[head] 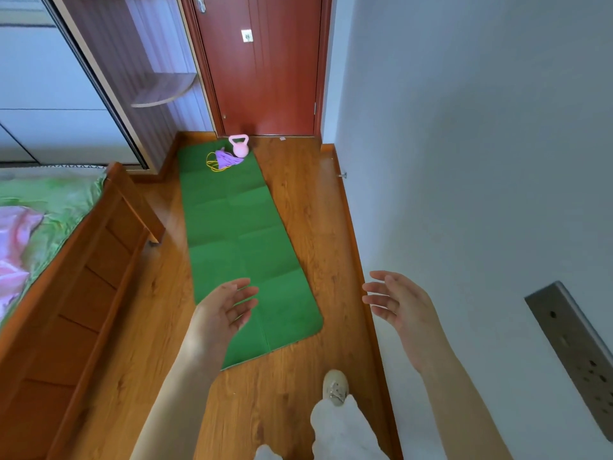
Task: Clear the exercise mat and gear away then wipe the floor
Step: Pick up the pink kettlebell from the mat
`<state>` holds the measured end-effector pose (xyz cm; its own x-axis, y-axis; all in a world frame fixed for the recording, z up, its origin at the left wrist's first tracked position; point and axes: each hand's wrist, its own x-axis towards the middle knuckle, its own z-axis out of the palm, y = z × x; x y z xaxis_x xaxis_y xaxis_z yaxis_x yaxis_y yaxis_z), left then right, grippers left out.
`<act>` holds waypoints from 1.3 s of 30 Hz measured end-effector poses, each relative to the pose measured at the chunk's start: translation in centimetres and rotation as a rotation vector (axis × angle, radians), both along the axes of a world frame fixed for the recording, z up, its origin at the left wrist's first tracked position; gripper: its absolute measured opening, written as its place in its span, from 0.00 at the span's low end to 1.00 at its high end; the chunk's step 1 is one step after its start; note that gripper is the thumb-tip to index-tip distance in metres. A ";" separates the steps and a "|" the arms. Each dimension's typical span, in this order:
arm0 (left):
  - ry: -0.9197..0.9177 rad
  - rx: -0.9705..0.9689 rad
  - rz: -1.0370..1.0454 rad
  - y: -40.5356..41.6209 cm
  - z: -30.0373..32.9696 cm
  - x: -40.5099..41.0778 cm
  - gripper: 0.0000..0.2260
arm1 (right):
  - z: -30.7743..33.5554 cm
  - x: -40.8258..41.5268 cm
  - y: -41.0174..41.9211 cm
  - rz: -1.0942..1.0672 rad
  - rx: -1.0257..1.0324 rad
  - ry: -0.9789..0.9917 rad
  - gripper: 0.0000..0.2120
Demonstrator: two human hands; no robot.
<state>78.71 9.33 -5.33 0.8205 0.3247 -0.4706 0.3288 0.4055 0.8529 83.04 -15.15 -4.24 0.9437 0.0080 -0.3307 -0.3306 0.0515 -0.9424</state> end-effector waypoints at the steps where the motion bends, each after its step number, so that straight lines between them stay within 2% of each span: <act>1: -0.001 -0.006 0.008 -0.3 -0.1 1.4 0.12 | 0.0 1.6 0.0 0.014 -0.002 0.000 0.10; 12: -0.042 -0.028 0.087 -3.5 0.4 16.4 0.12 | 1.4 18.8 -2.3 0.111 -0.007 -0.041 0.10; 25: 0.029 0.016 0.045 -1.8 0.0 27.0 0.11 | 0.2 28.9 -0.1 0.099 -0.007 0.033 0.11; 30: -0.018 0.012 0.030 0.8 0.9 32.2 0.11 | 0.3 33.0 1.8 0.059 0.020 0.017 0.11; 39: 0.000 -0.104 -0.028 2.7 0.1 40.6 0.11 | -0.5 40.4 3.7 0.011 0.067 0.014 0.10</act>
<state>119.27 12.00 -5.19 0.8284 0.2509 -0.5008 0.3415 0.4825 0.8066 123.48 -11.43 -4.76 0.9386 0.0407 -0.3426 -0.3450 0.1110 -0.9320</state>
